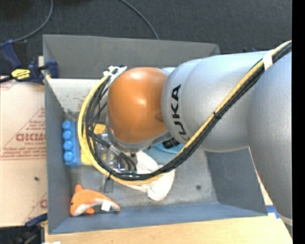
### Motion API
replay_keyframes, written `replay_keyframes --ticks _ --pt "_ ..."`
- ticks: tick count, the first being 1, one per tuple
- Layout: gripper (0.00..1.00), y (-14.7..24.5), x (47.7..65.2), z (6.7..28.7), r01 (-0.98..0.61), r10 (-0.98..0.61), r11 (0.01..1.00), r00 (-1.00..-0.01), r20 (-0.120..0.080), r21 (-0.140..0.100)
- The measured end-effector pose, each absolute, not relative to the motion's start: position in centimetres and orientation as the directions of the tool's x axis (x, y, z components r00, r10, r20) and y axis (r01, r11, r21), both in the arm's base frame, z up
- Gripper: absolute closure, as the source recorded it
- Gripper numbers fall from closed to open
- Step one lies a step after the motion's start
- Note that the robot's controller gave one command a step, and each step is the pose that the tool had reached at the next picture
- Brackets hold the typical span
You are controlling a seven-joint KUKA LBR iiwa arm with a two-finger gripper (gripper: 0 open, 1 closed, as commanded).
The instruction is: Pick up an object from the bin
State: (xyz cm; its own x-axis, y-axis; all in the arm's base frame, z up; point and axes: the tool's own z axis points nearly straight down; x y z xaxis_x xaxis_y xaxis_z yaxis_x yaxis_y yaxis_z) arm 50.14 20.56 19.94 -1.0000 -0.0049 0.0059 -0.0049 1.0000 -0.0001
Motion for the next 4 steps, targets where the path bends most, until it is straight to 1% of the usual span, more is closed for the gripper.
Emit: replay_keyframes --ticks 1,2,3,4 --pt "0.0 20.4 50.3 20.4 0.001 0.001 1.0 -1.0 -0.002 0.002" --pt "0.0 22.6 47.9 7.7 0.045 0.045 0.999 -0.999 0.001 0.003" --pt "0.0 20.8 47.6 7.3 -0.01 -0.01 1.0 -1.0 -0.014 0.006" --pt "0.0 22.6 48.0 7.7 0.044 0.044 0.999 -0.999 -0.002 0.007"
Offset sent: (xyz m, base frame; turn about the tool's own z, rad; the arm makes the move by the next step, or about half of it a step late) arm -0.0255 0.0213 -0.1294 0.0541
